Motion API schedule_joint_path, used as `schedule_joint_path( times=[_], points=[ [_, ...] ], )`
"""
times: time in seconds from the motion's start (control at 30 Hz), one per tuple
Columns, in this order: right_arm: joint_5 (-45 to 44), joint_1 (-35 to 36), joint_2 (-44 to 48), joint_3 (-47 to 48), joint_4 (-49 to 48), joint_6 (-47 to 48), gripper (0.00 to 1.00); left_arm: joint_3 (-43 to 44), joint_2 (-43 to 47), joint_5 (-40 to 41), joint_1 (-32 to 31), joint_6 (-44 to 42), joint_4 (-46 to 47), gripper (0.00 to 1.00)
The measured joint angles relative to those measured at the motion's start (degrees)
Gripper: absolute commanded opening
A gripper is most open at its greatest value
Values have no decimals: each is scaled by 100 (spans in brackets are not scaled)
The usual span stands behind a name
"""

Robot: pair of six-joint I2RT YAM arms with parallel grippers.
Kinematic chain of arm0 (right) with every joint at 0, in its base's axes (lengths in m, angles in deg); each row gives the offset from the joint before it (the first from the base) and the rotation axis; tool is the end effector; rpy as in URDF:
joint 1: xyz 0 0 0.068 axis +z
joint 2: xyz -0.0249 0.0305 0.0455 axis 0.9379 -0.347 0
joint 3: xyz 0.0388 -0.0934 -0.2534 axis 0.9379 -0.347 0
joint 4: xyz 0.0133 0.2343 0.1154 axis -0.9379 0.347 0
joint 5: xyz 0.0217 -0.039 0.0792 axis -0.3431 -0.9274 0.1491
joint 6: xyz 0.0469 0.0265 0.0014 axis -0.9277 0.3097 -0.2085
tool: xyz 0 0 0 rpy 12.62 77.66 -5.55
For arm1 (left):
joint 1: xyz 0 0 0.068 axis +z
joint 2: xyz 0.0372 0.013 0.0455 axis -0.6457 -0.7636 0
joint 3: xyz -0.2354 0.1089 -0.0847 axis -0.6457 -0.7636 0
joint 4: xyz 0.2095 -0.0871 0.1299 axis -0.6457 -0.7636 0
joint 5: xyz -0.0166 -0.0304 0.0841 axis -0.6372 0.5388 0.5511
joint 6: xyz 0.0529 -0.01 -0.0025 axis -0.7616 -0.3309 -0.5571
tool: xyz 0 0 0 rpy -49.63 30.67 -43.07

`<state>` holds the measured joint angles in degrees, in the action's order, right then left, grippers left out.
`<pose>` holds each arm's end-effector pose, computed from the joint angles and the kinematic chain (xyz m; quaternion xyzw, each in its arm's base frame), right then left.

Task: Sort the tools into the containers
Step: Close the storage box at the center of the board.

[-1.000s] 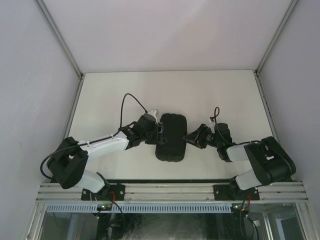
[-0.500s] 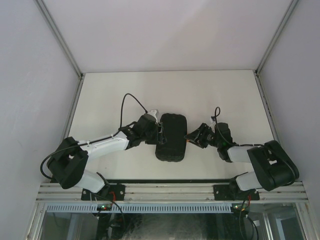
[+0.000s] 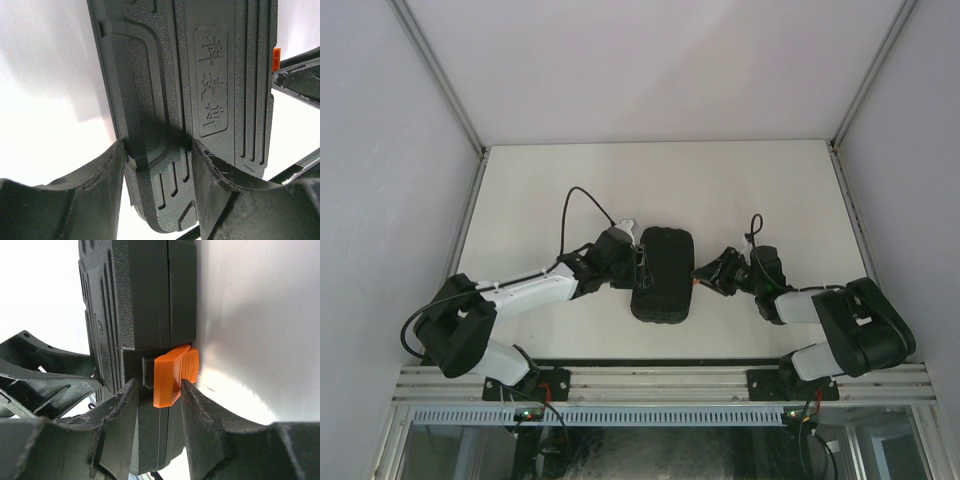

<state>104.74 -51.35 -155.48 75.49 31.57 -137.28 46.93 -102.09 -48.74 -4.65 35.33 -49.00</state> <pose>0.2098 0.0866 0.1209 0.1823 0.8310 0.4602 0.2537 0.2078 -0.2075 0.1916 0.0496 0.9310 -0.2454 0.2656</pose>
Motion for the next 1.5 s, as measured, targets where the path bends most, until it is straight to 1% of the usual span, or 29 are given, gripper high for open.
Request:
schedule_joint_path(
  times=[0.17,0.33,0.57,0.73,1.07,1.5],
  points=[
    [-2,-28,-17,0,4,-22,27,0,0,0,-2,0,0,54],
    [15,-66,-28,-28,-24,-28,14,0,0,0,0,0,0,53],
    [46,-103,-13,-55,15,4,0,0,-2,0,-2,0,0,53],
    [-72,-103,205,-55,321,160,0,0,-4,0,-2,0,0,53],
    [-433,-103,1285,31,1510,662,0,63,-63,-7,-2,-2,-13,53],
    [-400,22,1425,133,1698,791,1,76,-90,-22,-2,-2,13,53]
  ],
)
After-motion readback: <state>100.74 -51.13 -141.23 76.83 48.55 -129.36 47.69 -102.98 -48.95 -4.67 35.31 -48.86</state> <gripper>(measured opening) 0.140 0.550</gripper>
